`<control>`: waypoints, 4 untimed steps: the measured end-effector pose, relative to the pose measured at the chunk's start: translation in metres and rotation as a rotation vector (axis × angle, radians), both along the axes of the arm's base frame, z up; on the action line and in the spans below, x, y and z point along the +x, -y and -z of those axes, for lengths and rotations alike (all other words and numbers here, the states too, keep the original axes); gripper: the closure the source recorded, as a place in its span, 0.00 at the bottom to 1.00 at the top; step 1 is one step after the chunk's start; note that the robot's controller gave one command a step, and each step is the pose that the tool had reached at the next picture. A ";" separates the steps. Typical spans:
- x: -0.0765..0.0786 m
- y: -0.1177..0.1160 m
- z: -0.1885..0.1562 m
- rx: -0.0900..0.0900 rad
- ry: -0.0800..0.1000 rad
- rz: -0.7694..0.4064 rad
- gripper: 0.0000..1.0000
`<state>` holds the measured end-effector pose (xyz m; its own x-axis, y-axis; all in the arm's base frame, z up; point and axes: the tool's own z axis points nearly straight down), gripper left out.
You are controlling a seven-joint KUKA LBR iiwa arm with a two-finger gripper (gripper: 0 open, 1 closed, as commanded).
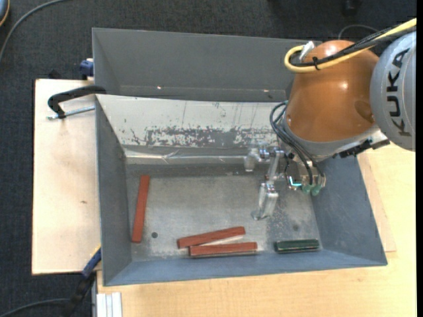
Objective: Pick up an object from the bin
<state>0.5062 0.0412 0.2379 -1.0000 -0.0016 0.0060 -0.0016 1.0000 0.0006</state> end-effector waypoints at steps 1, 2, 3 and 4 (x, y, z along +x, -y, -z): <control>-0.017 -0.029 0.113 0.000 -0.002 -0.052 0.00; -0.014 -0.037 0.167 0.001 0.005 -0.247 0.00; -0.013 -0.037 0.165 0.002 0.008 -0.246 1.00; -0.013 -0.037 0.167 0.002 0.009 -0.246 0.00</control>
Offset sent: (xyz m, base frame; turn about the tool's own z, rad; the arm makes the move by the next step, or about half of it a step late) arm -0.0150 0.0275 -0.1093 -0.0481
